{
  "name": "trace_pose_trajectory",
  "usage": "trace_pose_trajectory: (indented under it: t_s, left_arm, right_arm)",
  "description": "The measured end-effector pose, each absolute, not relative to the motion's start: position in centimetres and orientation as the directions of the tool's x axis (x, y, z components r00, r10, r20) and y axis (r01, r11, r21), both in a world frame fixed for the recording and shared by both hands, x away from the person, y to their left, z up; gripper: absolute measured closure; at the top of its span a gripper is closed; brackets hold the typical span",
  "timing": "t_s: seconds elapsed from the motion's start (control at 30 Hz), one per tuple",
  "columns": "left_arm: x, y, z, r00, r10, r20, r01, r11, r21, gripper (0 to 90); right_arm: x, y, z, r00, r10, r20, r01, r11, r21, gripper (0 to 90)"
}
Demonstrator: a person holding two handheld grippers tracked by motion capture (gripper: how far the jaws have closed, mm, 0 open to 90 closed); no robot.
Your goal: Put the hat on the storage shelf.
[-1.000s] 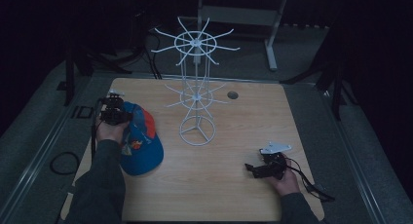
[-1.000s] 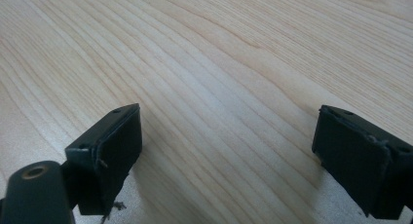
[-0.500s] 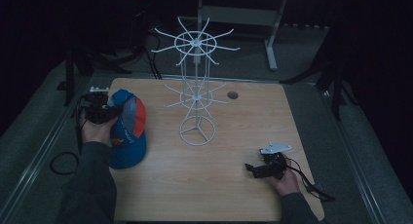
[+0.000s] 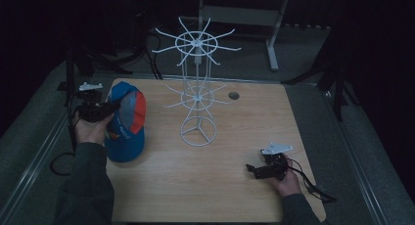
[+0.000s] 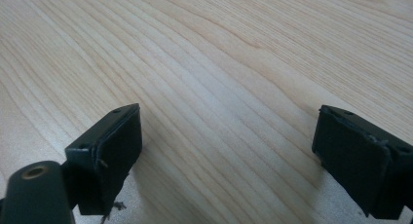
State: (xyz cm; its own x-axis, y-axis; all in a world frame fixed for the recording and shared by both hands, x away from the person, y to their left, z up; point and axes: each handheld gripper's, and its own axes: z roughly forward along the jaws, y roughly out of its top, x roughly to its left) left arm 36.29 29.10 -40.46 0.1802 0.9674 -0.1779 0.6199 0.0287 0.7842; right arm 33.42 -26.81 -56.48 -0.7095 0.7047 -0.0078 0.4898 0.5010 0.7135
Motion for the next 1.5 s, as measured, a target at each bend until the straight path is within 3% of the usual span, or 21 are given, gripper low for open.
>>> trace_pose_trajectory:
  t_s: [0.53, 1.5]
  left_arm:
    - [35.2, 29.6, -38.3, 0.234, 0.954, -0.185, 0.572, 0.019, 0.820, 88.7]
    - [33.9, 30.0, -35.3, 0.426, 0.875, -0.229, 0.492, -0.012, 0.870, 88.7]
  right_arm:
    - [33.4, -26.8, -56.5, -0.709, 0.705, -0.008, 0.490, 0.501, 0.713, 10.7]
    - [33.4, -26.8, -56.5, -0.708, 0.706, -0.006, 0.491, 0.499, 0.714, 10.7]
